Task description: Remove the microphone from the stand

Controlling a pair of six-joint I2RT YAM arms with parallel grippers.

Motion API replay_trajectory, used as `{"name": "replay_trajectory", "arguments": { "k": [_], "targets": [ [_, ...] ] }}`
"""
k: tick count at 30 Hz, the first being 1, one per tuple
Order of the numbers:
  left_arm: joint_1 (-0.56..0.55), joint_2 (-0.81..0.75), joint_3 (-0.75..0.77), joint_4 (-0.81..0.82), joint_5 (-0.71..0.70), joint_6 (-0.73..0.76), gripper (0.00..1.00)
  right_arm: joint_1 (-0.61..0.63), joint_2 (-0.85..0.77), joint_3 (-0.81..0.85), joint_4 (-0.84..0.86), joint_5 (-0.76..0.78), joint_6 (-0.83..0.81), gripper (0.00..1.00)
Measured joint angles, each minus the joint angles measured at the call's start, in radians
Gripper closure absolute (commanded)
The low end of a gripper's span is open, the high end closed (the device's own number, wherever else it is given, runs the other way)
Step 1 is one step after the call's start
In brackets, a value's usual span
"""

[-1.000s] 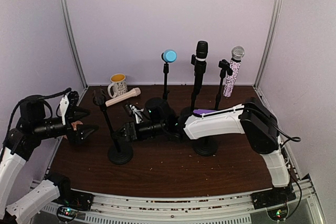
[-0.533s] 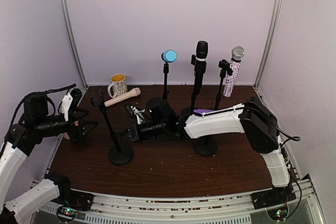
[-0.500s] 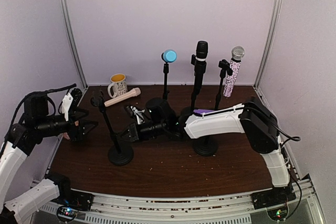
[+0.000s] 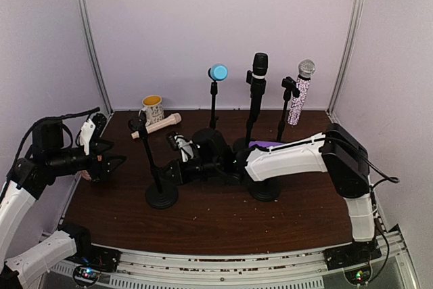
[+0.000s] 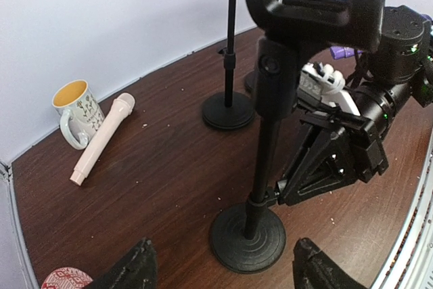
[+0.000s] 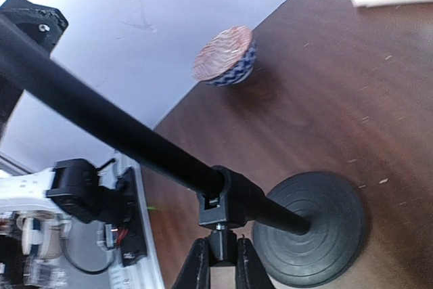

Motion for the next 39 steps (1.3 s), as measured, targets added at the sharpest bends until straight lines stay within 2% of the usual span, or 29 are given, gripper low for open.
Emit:
{"name": "replay_trajectory", "arguments": {
  "k": [7,18,19,21,26,28,32,35,39],
  "targets": [
    [0.000,0.021,0.021,0.008,-0.037,0.008,0.29,0.047,-0.051,-0.018,-0.091,0.314,-0.211,1.00],
    [0.000,0.054,0.029,0.015,-0.089,0.008,0.29,0.182,-0.053,-0.027,-0.129,0.869,-0.594,1.00],
    [0.000,0.056,0.029,0.015,-0.092,0.008,0.29,0.190,-0.047,-0.023,-0.129,0.900,-0.623,0.97],
    [0.000,0.058,0.029,0.015,-0.098,0.008,0.29,0.205,-0.030,-0.011,-0.122,0.972,-0.695,0.78],
    [0.000,0.058,0.029,0.015,-0.106,0.008,0.29,0.228,-0.004,-0.007,-0.101,1.103,-0.812,0.42],
    [0.000,0.058,0.029,0.015,-0.107,0.008,0.29,0.228,-0.002,-0.007,-0.109,1.131,-0.831,0.33],
    [0.000,0.058,0.029,0.015,-0.110,0.008,0.29,0.228,-0.005,-0.008,-0.111,1.138,-0.797,0.24],
    [0.000,0.057,0.029,0.015,-0.110,0.008,0.29,0.227,-0.041,-0.042,-0.117,1.093,-0.710,0.23],
    [0.000,0.056,0.030,0.015,-0.109,0.008,0.29,0.214,-0.159,-0.148,-0.105,0.938,-0.517,0.23]
  ]
}}
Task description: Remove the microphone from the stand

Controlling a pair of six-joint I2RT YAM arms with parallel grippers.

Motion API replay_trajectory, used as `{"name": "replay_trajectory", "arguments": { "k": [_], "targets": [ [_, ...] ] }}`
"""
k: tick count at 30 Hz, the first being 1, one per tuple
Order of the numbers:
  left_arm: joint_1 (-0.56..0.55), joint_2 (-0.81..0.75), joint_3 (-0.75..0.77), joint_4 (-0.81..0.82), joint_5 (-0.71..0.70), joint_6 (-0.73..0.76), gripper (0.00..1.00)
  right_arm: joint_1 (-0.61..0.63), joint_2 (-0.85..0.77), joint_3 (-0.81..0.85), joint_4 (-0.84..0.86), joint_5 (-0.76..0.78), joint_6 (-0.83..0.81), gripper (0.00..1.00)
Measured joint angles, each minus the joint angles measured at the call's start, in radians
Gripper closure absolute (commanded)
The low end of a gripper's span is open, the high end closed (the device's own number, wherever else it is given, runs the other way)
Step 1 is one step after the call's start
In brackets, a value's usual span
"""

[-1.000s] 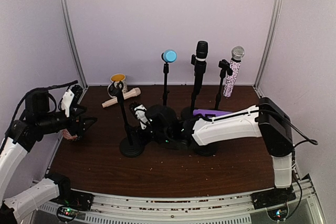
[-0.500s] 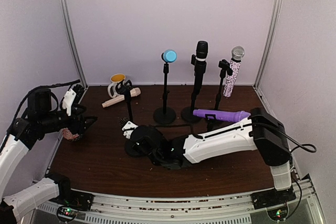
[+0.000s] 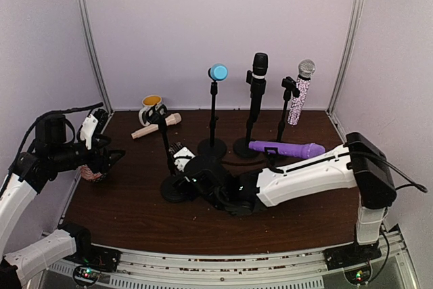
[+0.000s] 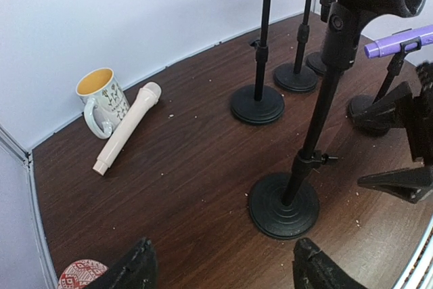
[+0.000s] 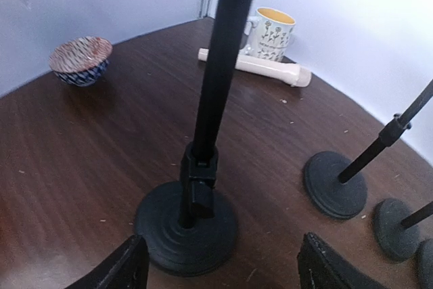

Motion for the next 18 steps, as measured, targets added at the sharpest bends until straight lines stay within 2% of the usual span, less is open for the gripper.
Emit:
{"name": "replay_trajectory", "arguments": {
  "k": [3,6,12,18],
  "targets": [
    [0.000,0.000,0.003,0.000,0.003,0.000,0.29,-0.039,-0.092,-0.105,0.074,-0.196,0.205,0.24],
    [0.000,-0.003,0.008,0.000,0.009,0.000,0.29,-0.111,-0.117,-0.167,0.171,-0.395,0.418,0.24],
    [0.000,-0.011,0.019,-0.002,0.025,0.000,0.29,-0.192,-0.039,-0.150,0.279,-0.695,0.776,0.28],
    [0.000,-0.024,0.019,-0.008,0.039,0.000,0.29,-0.212,0.111,-0.122,0.462,-0.889,1.099,0.31]
  ]
}}
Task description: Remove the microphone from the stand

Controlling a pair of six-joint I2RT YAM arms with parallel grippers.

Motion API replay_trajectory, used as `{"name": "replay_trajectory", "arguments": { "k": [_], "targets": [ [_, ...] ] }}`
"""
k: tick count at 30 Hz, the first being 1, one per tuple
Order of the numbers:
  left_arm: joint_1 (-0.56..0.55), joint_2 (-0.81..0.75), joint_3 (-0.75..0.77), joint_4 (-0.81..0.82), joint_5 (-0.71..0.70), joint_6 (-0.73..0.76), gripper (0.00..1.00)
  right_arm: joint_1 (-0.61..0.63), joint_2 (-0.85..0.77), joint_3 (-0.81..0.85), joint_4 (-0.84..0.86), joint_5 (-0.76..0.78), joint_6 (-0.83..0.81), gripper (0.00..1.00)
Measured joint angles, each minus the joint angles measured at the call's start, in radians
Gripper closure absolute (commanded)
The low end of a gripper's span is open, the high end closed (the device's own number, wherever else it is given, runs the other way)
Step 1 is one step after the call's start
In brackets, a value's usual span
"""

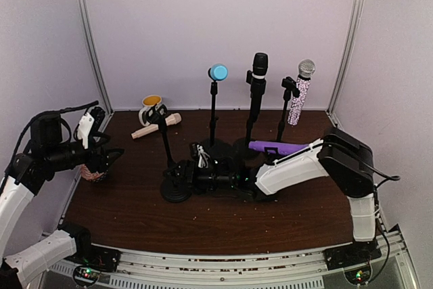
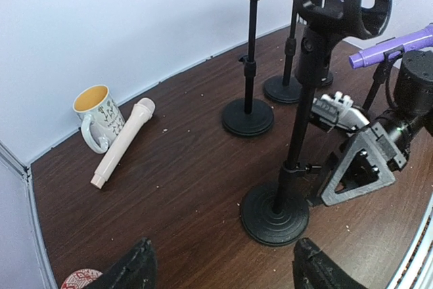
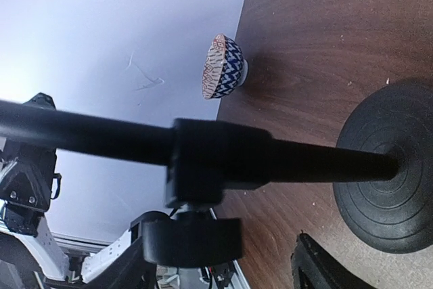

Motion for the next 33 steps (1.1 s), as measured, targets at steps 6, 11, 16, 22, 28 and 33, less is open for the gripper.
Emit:
{"name": "replay_trajectory", "arguments": {
  "k": [6,11,16,22,28,33],
  "targets": [
    [0.000,-0.010,0.000,-0.001,0.015,0.008,0.29,-0.030,0.072,-0.006,0.176,-0.074,0.208,0.35],
    [0.000,-0.009,0.000,-0.001,0.022,0.010,0.29,-0.048,0.092,-0.007,0.336,-0.091,0.327,0.39],
    [0.000,-0.009,0.000,-0.004,0.032,0.011,0.29,-0.056,0.100,-0.009,0.370,-0.092,0.375,0.49],
    [0.000,-0.012,0.000,-0.016,0.037,0.012,0.29,-0.063,0.111,-0.009,0.374,-0.093,0.398,0.60],
    [0.000,-0.026,0.000,-0.023,0.042,0.018,0.29,-0.069,0.120,-0.010,0.372,-0.091,0.414,0.82],
    [0.000,-0.026,0.000,-0.023,0.048,0.018,0.29,-0.071,0.120,-0.010,0.370,-0.093,0.410,0.95]
  ]
}}
